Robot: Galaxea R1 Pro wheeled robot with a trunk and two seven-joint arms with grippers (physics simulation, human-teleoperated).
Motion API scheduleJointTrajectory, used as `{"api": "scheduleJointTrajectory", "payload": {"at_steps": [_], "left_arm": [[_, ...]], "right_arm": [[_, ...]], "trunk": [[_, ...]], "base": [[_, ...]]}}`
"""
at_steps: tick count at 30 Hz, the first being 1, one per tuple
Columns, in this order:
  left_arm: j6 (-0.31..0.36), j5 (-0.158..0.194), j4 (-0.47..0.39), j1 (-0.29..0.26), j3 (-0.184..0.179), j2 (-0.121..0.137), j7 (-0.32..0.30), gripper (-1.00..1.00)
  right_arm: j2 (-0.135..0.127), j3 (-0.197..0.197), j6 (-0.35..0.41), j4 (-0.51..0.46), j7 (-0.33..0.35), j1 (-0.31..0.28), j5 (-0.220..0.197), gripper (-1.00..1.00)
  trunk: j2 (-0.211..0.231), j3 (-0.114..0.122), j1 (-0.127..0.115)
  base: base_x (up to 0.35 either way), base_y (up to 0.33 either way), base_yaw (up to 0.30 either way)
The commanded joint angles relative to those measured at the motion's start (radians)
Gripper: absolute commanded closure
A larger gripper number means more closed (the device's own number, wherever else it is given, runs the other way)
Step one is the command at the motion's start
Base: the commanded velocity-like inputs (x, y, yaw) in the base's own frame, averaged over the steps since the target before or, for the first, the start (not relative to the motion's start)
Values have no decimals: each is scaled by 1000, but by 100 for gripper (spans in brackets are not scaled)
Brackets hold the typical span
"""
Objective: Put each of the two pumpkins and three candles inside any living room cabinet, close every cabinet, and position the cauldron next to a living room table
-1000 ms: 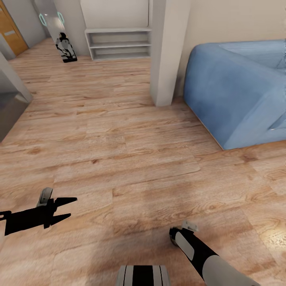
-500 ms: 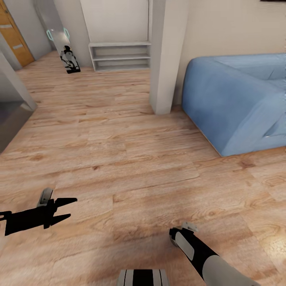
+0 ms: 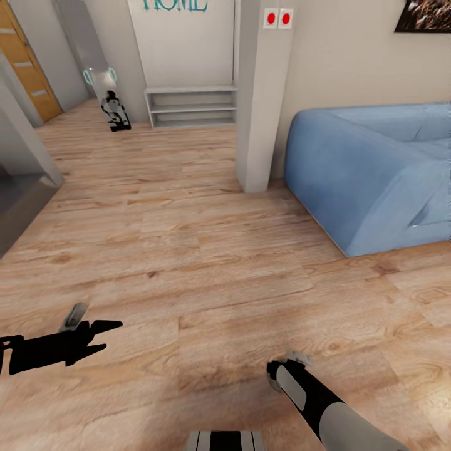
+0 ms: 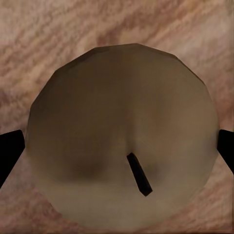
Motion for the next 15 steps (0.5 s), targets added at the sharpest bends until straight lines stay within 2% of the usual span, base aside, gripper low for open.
{"api": "scheduleJointTrajectory", "payload": {"at_steps": [1, 5, 15], "left_arm": [[1, 1, 0, -1, -1, 0, 10, -100], [-1, -35, 0, -2, 0, -1, 10, -100], [-2, -46, -1, -2, -1, -2, 11, -100]], "right_arm": [[-1, 7, 13, -2, -8, -1, -6, 100], [-1, 7, 27, -6, -8, -1, -4, 100], [0, 8, 29, -8, -8, -1, -4, 100]], "trunk": [[0, 3, -1], [1, 19, -2], [3, 57, -7]], "base": [[0, 0, 0], [0, 0, 0], [0, 0, 0]]}}
